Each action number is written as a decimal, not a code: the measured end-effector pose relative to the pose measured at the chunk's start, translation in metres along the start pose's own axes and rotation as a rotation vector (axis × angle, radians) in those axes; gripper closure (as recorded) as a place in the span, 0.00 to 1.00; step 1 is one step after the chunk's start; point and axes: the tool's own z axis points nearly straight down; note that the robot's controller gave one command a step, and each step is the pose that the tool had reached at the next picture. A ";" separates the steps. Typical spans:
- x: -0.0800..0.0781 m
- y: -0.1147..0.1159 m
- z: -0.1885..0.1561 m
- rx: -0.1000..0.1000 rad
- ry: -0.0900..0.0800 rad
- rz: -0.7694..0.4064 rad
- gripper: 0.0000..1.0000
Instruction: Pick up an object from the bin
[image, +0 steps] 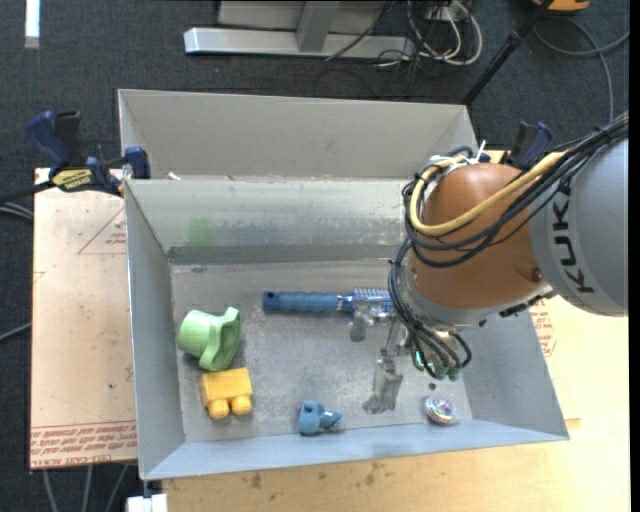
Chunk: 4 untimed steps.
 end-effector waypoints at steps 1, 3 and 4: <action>-0.013 0.066 0.145 -0.002 -0.009 -0.061 0.00; -0.052 0.026 -0.001 0.004 -0.018 -0.731 0.00; -0.043 0.108 0.054 -0.002 -0.005 -0.757 0.00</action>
Offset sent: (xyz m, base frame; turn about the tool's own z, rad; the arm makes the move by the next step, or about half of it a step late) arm 0.0121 0.0630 -0.1414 -0.0560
